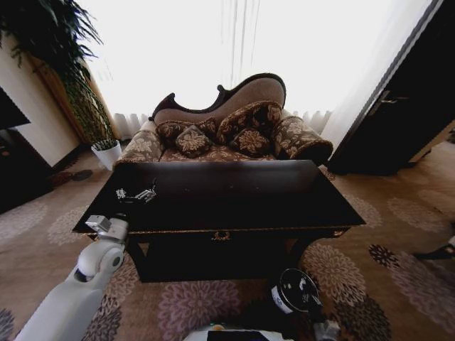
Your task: Move to the front of the table and place the trash on the table into the trash bin.
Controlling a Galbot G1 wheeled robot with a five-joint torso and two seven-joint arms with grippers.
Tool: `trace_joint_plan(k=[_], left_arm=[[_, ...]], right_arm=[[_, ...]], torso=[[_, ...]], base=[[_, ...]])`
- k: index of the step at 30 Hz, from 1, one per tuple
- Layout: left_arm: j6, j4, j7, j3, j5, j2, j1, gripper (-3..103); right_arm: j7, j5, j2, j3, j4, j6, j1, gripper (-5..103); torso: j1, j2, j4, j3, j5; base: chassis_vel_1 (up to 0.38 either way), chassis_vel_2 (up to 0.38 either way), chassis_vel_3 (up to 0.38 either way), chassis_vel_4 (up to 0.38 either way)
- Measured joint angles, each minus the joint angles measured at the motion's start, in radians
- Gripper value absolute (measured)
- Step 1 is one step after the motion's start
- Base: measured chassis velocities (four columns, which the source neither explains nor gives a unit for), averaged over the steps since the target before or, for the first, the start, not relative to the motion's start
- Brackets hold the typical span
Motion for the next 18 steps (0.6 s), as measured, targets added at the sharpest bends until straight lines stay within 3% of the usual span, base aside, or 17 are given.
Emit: trace_joint_plan(k=[3, 6, 10, 12, 15, 17, 18], left_arm=[[0.0, 0.0, 0.0, 0.0, 0.0, 0.0, 0.0, 100], [0.0, 0.0, 0.0, 0.0, 0.0, 0.0, 0.0, 100], [0.0, 0.0, 0.0, 0.0, 0.0, 0.0, 0.0, 100], [0.0, 0.0, 0.0, 0.0, 0.0, 0.0, 0.0, 100], [0.0, 0.0, 0.0, 0.0, 0.0, 0.0, 0.0, 100], [0.0, 0.0, 0.0, 0.0, 0.0, 0.0, 0.0, 100], [0.0, 0.0, 0.0, 0.0, 0.0, 0.0, 0.0, 100]], right_arm=[[0.005, 0.001, -0.004, -0.005, -0.024, -0.001, 0.02, -3], [0.006, 0.003, -0.008, -0.01, -0.043, -0.005, 0.035, 2], [0.006, 0.015, -0.012, -0.016, -0.062, -0.017, 0.05, 21], [0.006, 0.018, -0.011, -0.017, -0.063, -0.02, 0.05, 21], [0.005, 0.022, -0.004, -0.019, -0.065, -0.023, 0.051, 37], [0.005, 0.022, -0.001, -0.019, -0.065, -0.024, 0.051, 37], [0.005, 0.022, 0.001, -0.019, -0.065, -0.024, 0.051, 43]], torso=[[0.0, 0.0, 0.0001, 0.0, 0.0], [0.0, 0.0, 0.0, 0.0, 0.0001], [0.0, 0.0, 0.0, 0.0, 0.0001], [0.0, 0.0, -0.0001, 0.0, 0.0], [0.0, 0.0, -0.0001, 0.0, -0.0001], [0.0, 0.0, 0.0, 0.0, -0.0001], [0.0, 0.0, 0.0, 0.0, -0.0001]], base=[[0.0, 0.0, 0.0, 0.0], [0.0, 0.0, 0.0, 0.0], [0.0, 0.0, 0.0, 0.0], [0.0, 0.0, 0.0, 0.0], [0.0, 0.0, 0.0, 0.0], [0.0, 0.0, 0.0, 0.0], [0.0, 0.0, 0.0, 0.0]])
